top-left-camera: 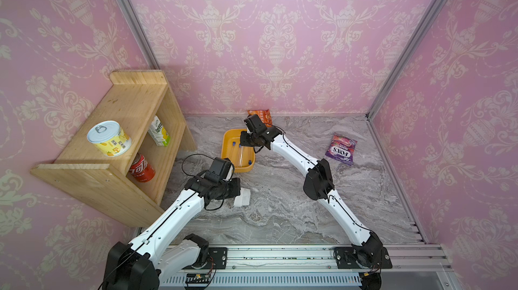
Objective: Wipe the exteriors of test tubes
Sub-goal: Place the test tube in the storage box.
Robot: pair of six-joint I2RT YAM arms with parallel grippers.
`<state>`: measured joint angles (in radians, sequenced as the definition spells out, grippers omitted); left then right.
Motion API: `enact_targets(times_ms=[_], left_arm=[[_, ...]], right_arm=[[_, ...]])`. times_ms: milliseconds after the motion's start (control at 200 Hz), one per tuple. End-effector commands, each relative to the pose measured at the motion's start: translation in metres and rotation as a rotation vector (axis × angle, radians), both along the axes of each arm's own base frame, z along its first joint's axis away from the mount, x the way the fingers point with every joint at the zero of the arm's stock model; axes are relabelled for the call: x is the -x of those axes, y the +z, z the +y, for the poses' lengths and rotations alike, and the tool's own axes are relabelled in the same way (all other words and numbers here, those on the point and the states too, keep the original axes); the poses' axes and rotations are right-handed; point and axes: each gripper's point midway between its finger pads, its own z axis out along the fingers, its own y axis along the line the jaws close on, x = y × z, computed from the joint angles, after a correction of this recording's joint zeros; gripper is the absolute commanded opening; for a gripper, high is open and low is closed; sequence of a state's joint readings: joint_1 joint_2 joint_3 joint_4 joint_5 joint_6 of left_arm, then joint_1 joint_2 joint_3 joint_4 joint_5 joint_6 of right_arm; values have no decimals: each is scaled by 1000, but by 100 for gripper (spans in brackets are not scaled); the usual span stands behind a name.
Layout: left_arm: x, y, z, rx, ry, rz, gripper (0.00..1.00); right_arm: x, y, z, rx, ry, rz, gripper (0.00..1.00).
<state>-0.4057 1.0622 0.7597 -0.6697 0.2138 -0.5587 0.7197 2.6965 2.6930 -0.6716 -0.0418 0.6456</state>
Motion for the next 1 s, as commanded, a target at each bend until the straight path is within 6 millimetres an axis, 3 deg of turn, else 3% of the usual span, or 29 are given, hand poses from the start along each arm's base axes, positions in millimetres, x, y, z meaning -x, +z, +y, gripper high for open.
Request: enact_targets(times_ms=[0,270,505,710,846,991], left_arm=[[3,-7,0,7,-15,16,0],[1,-5,-2,18,-18,8,0],[1,-5,-2,19,-17,6,0],[0,-4,-2,22,-16,4,0],[-1,-5,-2,20,-16,2,0],[-2,-5,-3,20,-20,-2,0]], right_arm=[[-4,-17,-15,96,-27,-15,16],[-4,-40,-20,138,-35,14,19],[-7,-39,-17,109,-41,12,28],[-10,-39,-17,79,-55,22,29],[-14,-14,-12,33,-41,-14,28],[-17,58,-28,52,-44,-141,29]])
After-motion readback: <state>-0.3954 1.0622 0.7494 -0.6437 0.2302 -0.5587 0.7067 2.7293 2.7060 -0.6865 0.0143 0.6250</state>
